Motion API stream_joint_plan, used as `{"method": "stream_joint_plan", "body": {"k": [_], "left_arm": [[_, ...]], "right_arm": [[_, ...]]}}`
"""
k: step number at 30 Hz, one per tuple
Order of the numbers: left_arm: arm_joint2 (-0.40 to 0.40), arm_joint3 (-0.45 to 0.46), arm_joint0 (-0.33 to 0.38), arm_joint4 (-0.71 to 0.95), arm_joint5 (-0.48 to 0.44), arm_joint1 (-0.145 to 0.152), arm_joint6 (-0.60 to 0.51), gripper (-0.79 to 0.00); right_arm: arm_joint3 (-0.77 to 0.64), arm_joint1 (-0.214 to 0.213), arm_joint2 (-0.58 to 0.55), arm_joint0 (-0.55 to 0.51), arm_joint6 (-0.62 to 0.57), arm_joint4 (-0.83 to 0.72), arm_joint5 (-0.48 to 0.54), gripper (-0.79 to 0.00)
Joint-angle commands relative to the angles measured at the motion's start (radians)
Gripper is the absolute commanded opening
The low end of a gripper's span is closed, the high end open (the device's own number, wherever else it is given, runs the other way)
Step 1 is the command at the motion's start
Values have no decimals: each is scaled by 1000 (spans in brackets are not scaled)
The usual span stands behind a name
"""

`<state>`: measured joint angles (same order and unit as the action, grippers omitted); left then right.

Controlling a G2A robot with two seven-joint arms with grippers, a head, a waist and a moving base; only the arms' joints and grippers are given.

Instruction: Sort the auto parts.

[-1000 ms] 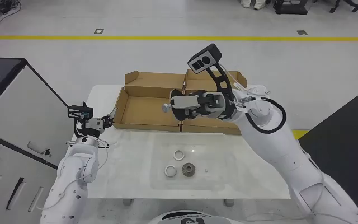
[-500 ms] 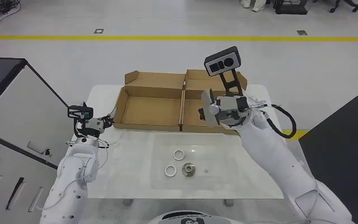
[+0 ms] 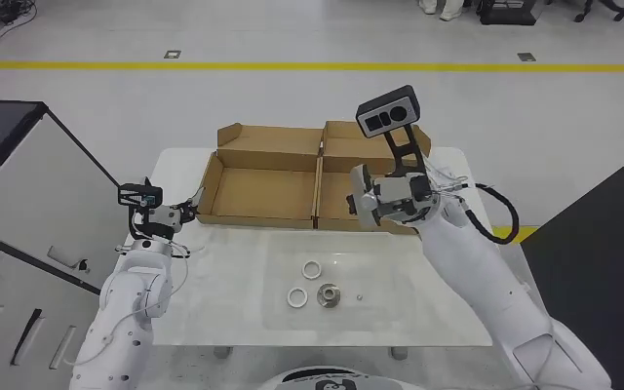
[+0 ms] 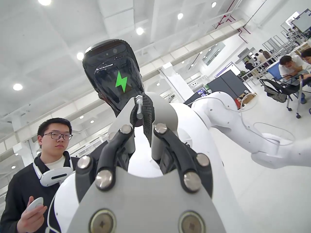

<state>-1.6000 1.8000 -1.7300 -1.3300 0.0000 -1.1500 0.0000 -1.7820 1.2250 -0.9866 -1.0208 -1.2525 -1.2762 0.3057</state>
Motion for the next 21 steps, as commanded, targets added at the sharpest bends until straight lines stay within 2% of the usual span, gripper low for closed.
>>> {"method": "stream_joint_plan", "body": {"k": [1,14,21], "left_arm": [[0,0,0,0,0,0,0,0],[0,0,0,0,0,0,0,0],[0,0,0,0,0,0,0,0]], "right_arm": [[0,0,0,0,0,0,0,-785],[-22,2,-1,-10,19,-5,-10,-785],[-59,6,-30,-72,-58,-111,-58,-785]]}}
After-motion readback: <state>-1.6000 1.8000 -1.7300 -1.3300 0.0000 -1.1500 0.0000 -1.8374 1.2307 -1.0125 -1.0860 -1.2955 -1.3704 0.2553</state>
